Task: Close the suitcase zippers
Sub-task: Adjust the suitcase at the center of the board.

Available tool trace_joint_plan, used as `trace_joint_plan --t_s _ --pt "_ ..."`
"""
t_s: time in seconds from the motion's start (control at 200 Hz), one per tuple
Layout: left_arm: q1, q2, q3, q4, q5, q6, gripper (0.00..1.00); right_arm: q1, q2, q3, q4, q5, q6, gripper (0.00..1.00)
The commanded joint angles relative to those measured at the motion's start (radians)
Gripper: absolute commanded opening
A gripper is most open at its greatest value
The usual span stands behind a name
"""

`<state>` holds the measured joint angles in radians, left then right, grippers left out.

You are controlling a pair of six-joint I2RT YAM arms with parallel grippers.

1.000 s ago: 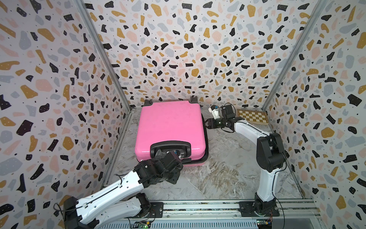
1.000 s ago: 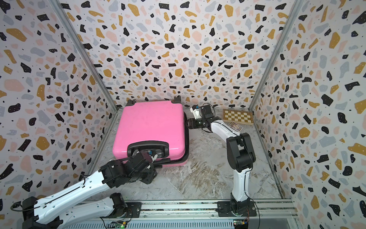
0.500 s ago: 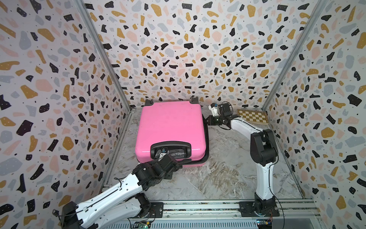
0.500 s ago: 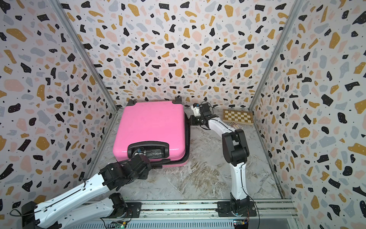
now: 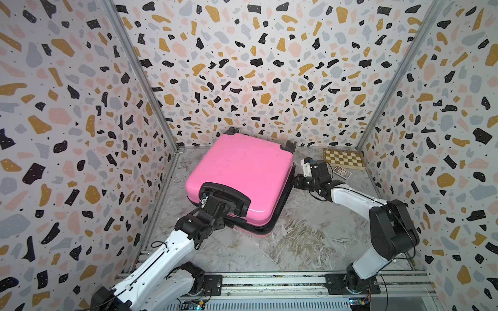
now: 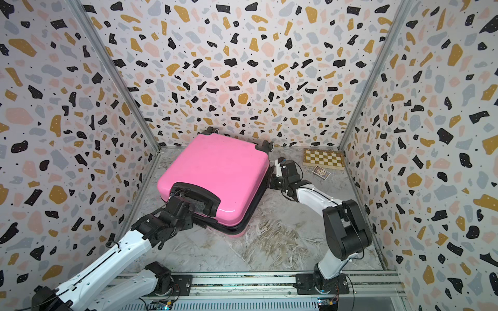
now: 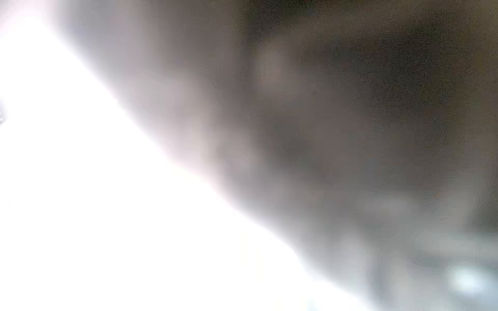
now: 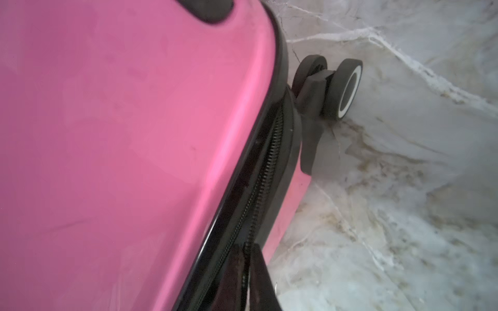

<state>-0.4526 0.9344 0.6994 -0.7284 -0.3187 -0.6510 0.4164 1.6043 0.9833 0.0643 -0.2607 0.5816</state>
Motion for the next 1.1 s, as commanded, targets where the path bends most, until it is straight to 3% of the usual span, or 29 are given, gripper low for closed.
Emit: trace_joint_plan --t_s 0.0,0.155,0.23,0.3,0.486,0.571,0.821,1.006,1.097 --pt "0.063 0.042 0.041 0.194 0.075 0.035 0.46 0.119 -0.090 -0.106 0.015 -0.097 0.079 0.00" --pt "0.123 0.041 0.063 0.188 0.065 0.050 0.48 0.203 -0.160 -0.177 0.064 -0.036 0.150 0.00" --pt "0.130 0.030 0.088 0.118 0.011 0.025 0.55 0.217 -0.180 -0.175 0.045 0.009 0.145 0.09" --pt "0.130 0.005 0.111 0.026 -0.050 -0.023 0.64 0.210 -0.203 -0.162 0.004 0.074 0.119 0.15" --pt "0.132 -0.089 0.153 -0.198 -0.213 -0.179 0.67 0.135 -0.266 -0.140 -0.093 0.193 0.038 0.32" --pt "0.132 -0.108 0.221 -0.297 -0.255 -0.209 0.73 0.081 -0.299 -0.153 -0.108 0.208 0.009 0.37" --pt "0.132 -0.058 0.378 -0.234 -0.104 -0.192 0.82 -0.048 -0.360 -0.164 -0.140 0.194 -0.076 0.45" --pt "0.131 0.055 0.434 -0.198 -0.108 -0.299 0.83 -0.084 -0.364 -0.142 -0.168 0.171 -0.104 0.47" --pt "0.133 0.104 0.443 -0.199 -0.126 -0.353 0.79 -0.087 -0.374 -0.138 -0.172 0.166 -0.104 0.48"
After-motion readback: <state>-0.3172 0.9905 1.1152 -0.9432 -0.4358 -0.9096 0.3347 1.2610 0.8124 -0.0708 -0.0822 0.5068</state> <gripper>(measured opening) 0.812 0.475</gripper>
